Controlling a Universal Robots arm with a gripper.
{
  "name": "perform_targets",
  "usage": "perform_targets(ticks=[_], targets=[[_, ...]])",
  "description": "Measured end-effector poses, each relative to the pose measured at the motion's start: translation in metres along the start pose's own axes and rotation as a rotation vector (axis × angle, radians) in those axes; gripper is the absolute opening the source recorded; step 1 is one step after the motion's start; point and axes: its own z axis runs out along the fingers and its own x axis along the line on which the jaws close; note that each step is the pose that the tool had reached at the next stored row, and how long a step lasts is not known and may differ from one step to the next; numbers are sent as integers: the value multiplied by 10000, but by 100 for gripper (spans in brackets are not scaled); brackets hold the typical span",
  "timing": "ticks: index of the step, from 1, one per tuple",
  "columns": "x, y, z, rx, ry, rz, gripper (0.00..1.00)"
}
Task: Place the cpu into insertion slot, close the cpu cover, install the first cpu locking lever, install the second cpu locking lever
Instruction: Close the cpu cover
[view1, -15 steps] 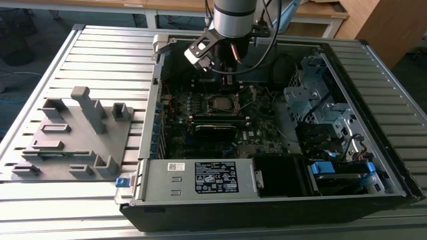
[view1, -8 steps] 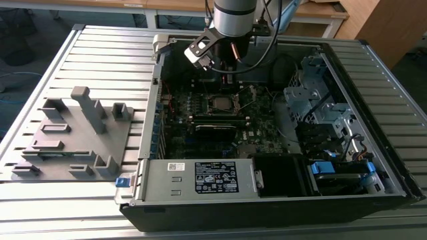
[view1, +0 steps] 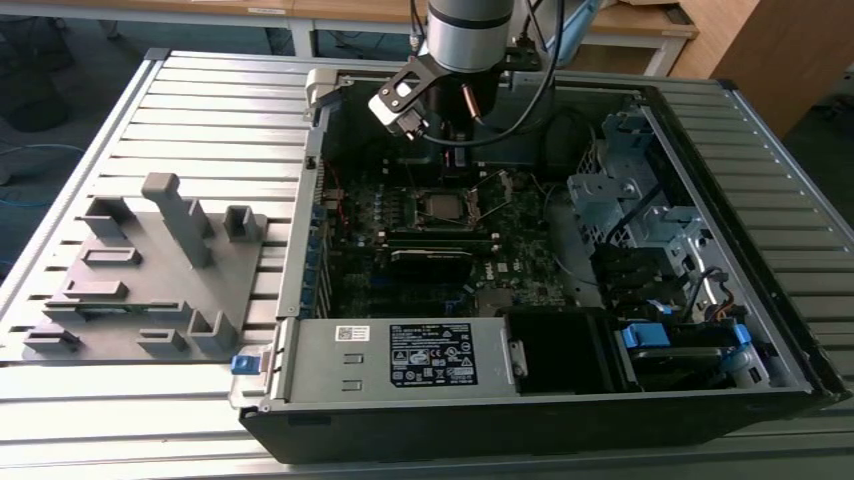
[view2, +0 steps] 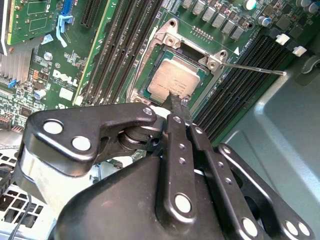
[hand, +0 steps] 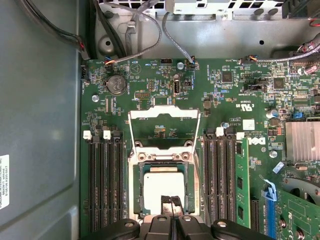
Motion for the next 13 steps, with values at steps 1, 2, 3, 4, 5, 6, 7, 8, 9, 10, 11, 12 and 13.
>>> perform_targets(ticks=[1,2,3,4,5,6,7,8,9,10,11,12,13], targets=[[0,0,-3,1,-3,0,10],[-1,0,-7,3,-6,0,10],[0,0,-10,2,-4,-1,10],[0,1,-13,0,-1,0,10],[0,1,-16,0,0,0,10],[0,1,-17,-1,2,0,10],[0,1,-20,0,0,0,10],[0,1,-20,0,0,0,10],[0,1,-20,0,0,0,10],[0,1,-22,0,-1,-1,10],[0,1,-27,3,-5,0,10],[0,1,-31,2,-4,0,10],[0,1,-34,0,-1,0,10]])
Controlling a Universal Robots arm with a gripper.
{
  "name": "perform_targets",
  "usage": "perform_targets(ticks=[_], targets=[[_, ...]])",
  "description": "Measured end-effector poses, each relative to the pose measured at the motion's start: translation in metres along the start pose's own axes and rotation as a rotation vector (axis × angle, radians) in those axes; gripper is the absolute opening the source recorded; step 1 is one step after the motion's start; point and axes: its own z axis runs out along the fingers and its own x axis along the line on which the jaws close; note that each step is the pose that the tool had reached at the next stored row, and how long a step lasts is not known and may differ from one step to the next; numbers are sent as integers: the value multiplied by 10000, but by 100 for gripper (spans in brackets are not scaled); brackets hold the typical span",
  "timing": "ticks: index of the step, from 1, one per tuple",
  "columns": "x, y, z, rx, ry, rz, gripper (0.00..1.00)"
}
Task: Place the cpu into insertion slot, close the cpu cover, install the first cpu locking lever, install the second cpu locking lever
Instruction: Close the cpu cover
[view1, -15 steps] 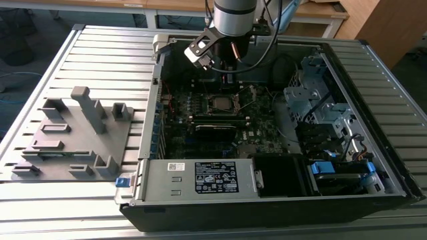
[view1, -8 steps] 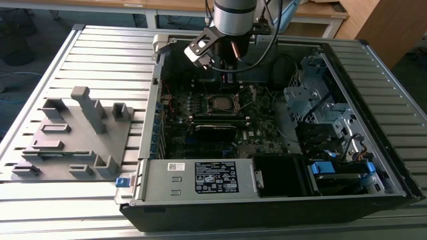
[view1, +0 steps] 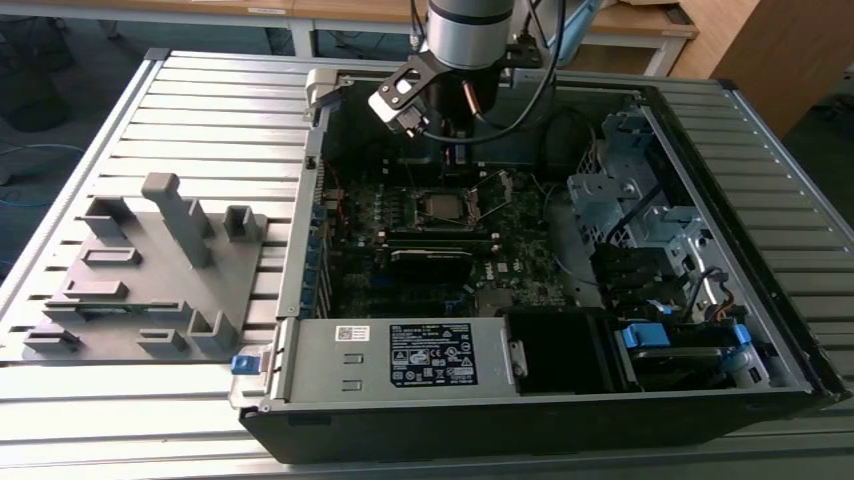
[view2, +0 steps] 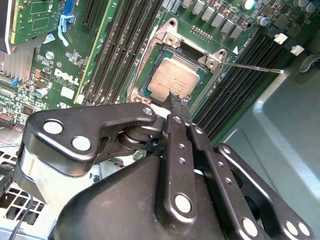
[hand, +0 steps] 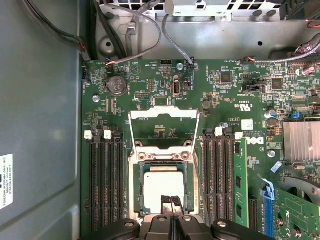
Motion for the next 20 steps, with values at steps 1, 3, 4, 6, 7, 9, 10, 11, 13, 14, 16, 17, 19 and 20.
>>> perform_targets(ticks=[1,3,4,6,7,9,10,11,13,14,16,17,19,20], targets=[[0,0,-2,-1,1,0,10],[0,0,-3,0,1,0,10],[0,0,-3,0,1,0,10],[0,0,-4,0,1,-1,10],[0,0,-6,1,-2,0,10],[0,0,-15,2,-3,0,10],[0,1,-20,0,0,0,10],[0,1,-27,1,-1,0,10],[0,1,-39,0,-1,0,10],[0,2,-45,0,1,0,10],[0,2,-59,0,0,0,10],[0,3,-65,0,0,0,10],[0,3,-78,0,0,0,10],[0,3,-84,0,1,0,10]])
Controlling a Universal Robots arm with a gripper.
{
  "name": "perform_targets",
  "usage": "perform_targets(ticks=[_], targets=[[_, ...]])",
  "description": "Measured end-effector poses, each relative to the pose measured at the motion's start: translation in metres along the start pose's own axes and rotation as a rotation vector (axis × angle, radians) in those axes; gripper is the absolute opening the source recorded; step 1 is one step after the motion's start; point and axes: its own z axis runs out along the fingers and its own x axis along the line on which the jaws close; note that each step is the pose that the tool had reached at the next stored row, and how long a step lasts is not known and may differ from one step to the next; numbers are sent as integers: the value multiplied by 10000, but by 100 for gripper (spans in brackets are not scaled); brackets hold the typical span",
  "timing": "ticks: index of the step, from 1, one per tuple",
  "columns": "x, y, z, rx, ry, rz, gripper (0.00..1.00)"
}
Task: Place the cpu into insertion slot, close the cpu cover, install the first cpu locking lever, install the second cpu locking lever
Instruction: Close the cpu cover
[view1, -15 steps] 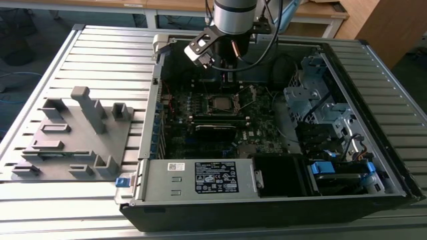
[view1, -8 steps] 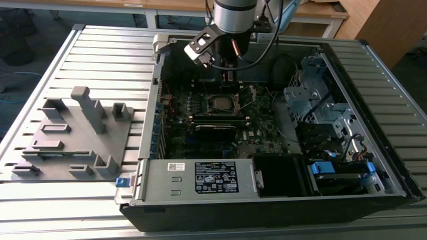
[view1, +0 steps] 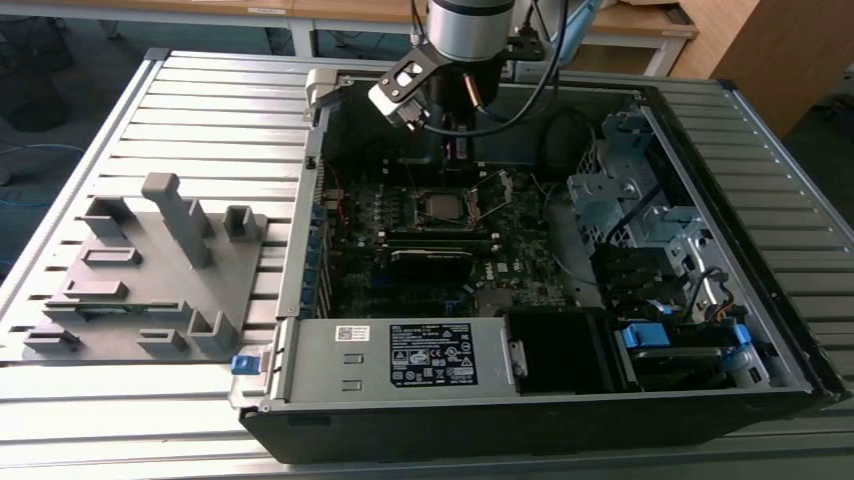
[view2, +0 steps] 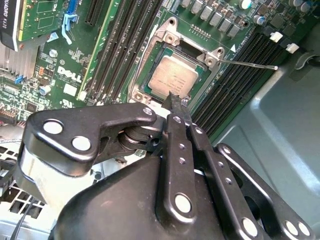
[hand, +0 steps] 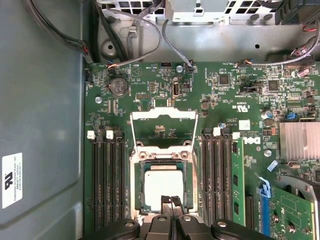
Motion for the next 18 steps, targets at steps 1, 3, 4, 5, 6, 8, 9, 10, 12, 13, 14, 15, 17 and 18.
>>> perform_targets(ticks=[1,3,4,5,6,8,9,10,12,13,14,15,17,18], targets=[[0,0,-5,0,0,0,10],[0,0,-5,-1,2,0,10],[0,0,-5,-1,2,0,10],[0,0,-9,1,-2,0,10],[0,0,-10,0,0,0,10],[0,0,-12,1,-1,0,10],[0,0,-14,1,-2,0,10],[0,1,-15,1,-2,0,10],[0,1,-21,1,-2,0,10],[0,1,-22,0,1,0,10],[0,1,-26,1,-1,0,10],[0,1,-29,1,-2,0,10],[0,1,-30,-1,3,0,10],[0,1,-31,-1,2,0,10]])
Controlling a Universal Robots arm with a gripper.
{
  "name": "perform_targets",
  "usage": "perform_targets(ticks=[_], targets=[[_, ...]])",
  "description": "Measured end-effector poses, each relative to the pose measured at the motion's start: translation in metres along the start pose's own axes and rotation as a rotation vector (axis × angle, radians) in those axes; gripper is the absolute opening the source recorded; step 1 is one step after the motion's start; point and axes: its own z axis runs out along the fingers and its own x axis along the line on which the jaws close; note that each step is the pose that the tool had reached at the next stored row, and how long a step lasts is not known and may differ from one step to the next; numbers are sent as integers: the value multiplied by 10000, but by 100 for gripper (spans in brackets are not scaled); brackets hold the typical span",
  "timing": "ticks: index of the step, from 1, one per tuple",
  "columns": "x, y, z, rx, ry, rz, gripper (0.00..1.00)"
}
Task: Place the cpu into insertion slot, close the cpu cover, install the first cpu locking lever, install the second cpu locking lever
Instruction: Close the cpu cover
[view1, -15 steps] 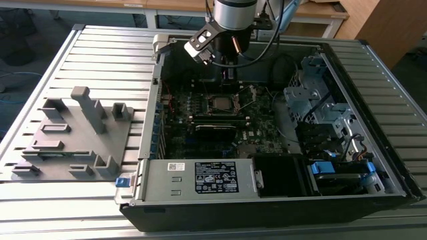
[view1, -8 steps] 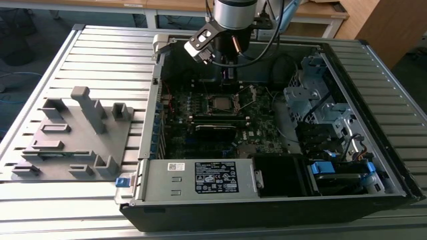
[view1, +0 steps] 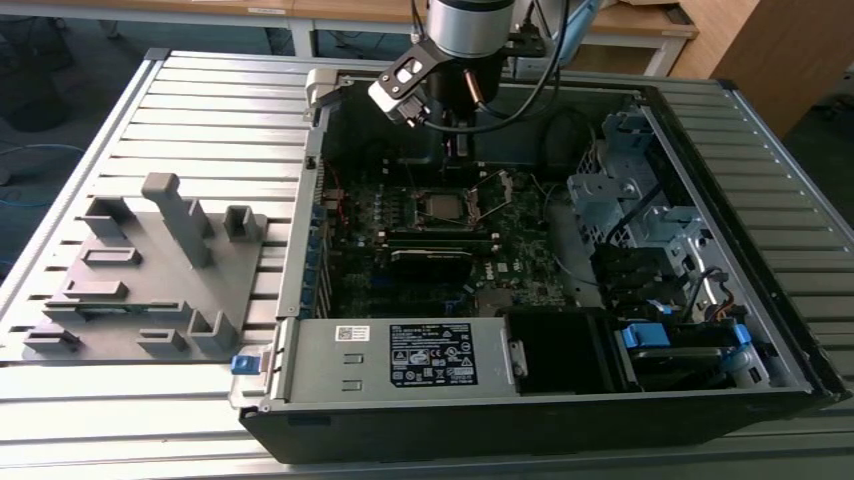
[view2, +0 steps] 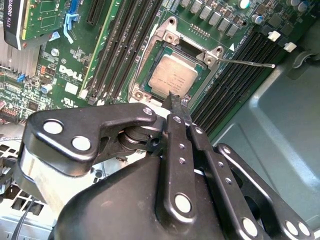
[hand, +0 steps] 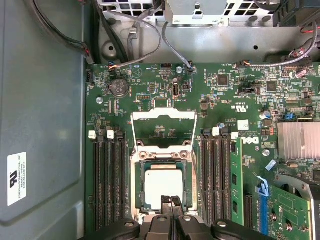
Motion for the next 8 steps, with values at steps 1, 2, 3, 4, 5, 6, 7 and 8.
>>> perform_targets(ticks=[1,2,3,4,5,6,7,8], targets=[[0,0,-1,1,-1,0,10],[0,0,-2,2,-2,0,10],[0,0,-2,1,-2,0,10],[0,0,-2,1,-2,0,10],[0,0,-3,1,-2,0,10],[0,3,-3,2,-3,-2,10],[0,7,-3,3,-4,-2,10],[0,12,-3,3,-4,-1,10]])
